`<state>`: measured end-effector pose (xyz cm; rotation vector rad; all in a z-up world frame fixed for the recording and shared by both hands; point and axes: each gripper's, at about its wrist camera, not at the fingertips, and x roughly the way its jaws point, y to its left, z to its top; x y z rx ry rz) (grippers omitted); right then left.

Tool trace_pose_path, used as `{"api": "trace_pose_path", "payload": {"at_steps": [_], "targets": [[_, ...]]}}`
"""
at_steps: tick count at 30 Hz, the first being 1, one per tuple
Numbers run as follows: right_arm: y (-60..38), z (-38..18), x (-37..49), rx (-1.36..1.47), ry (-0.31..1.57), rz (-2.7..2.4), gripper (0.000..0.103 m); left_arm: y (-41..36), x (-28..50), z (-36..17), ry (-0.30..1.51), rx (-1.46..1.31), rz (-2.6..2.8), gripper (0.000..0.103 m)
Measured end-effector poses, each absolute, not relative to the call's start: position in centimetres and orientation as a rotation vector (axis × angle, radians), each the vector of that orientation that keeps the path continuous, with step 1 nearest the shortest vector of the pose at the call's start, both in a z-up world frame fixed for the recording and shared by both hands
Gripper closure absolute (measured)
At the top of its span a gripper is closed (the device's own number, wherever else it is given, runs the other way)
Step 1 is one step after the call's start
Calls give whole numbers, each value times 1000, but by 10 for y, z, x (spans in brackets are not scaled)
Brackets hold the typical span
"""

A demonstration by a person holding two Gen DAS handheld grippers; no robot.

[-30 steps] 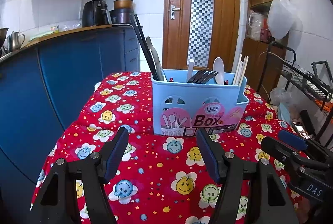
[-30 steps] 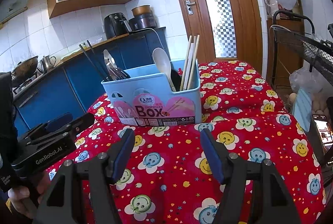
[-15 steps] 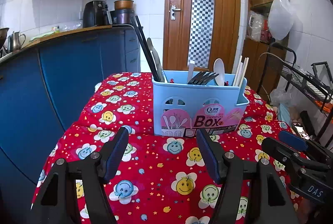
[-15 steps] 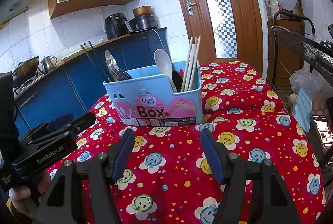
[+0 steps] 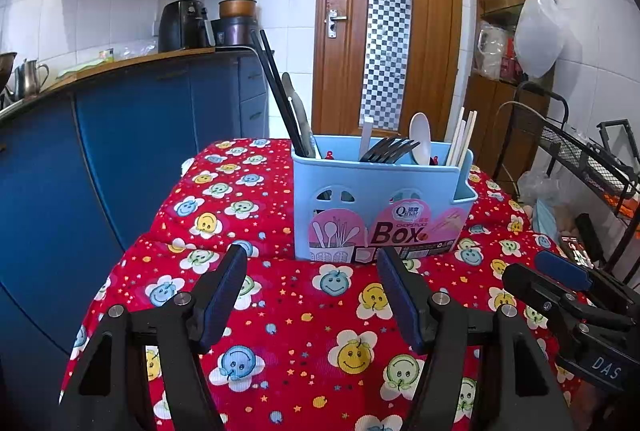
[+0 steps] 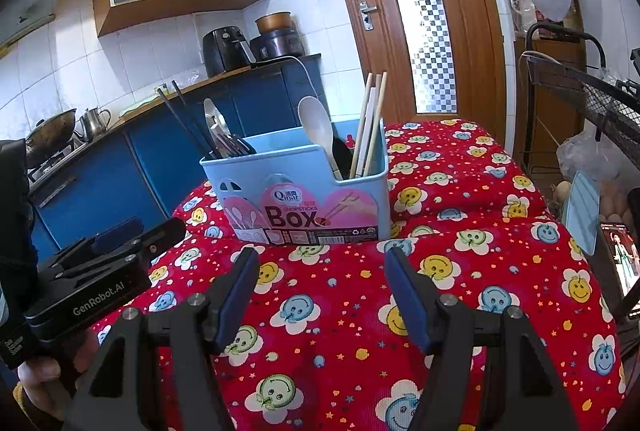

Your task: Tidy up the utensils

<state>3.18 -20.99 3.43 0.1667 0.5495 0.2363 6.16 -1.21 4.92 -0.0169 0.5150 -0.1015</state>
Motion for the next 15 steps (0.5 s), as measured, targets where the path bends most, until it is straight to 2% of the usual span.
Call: {"api": "trace_pose_path", "payload": {"at_steps": [15], "targets": [[-205, 43, 32, 165, 539, 235, 35, -8, 58, 54, 510, -27, -106, 34]]}}
